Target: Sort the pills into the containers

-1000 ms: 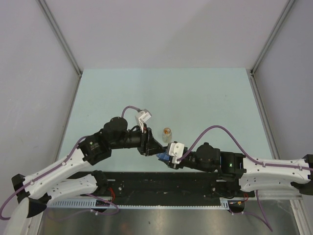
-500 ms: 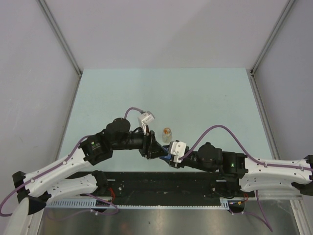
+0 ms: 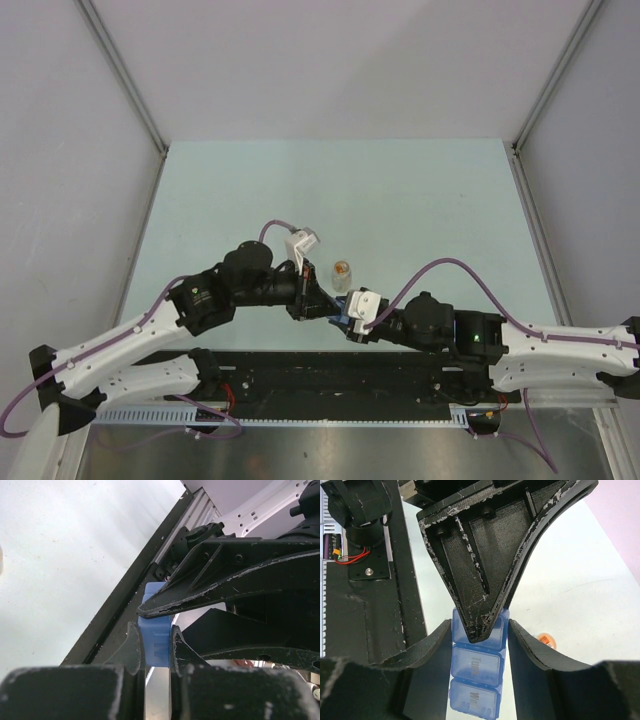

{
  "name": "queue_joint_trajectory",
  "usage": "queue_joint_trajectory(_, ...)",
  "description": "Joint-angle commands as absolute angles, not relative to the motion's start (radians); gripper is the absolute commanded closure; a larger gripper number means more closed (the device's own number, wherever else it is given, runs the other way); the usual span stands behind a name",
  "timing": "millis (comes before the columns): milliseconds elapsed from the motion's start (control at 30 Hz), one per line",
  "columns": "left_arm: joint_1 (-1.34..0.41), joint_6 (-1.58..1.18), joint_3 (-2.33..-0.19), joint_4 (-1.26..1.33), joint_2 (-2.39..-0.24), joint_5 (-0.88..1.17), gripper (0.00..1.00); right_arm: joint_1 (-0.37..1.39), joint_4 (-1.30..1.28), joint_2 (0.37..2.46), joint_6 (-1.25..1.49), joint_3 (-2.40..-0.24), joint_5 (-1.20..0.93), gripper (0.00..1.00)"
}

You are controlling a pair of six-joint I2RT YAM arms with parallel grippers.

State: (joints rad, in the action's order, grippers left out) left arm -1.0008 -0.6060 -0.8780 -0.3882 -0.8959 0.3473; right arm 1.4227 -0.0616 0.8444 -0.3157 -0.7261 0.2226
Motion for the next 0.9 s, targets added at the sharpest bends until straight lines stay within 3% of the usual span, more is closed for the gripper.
queue_joint_trajectory(0,-1.031,-0.586,-0.914,-0.377,-0.900,0.393,0.99,1.420,0.011,0.813,-0.304,-0.769,0.229,0.83)
queue_joint_trajectory(33,-1.031,-0.586,-0.914,-0.379,-0.899,0.387,1.00,1.420,0.011,0.810,-0.298,-0.769,0.232,0.59)
queue_joint_trajectory(100,-1.031,-0.595,-0.907,-0.379,-0.891,0.373,1.00,1.420,0.017,0.801,-0.276,-0.769,0.235,0.38)
queue_joint_trajectory(133,-1.031,-0.597,-0.904,-0.379,-0.890,0.364,1.00,1.420,0.020,0.796,-0.265,-0.770,0.230,0.17)
queue_joint_trajectory(233,-1.031,-0.606,-0.896,-0.379,-0.879,0.345,1.00,1.420,0.041,0.767,-0.235,-0.770,0.195,0.00)
queue_joint_trajectory(500,-1.029,-0.650,-0.881,-0.377,-0.832,0.249,1.00,1.388,-0.025,0.719,-0.009,-0.851,0.224,0.00)
queue_joint_trajectory(667,-1.028,-0.713,-0.855,-0.370,-0.727,0.108,1.00,1.371,-0.159,0.703,-0.011,-0.922,0.212,0.00)
queue_joint_trajectory(867,-1.019,-0.726,-0.851,-0.365,-0.678,0.144,1.00,1.417,-0.297,0.733,-0.102,-0.940,0.274,0.00)
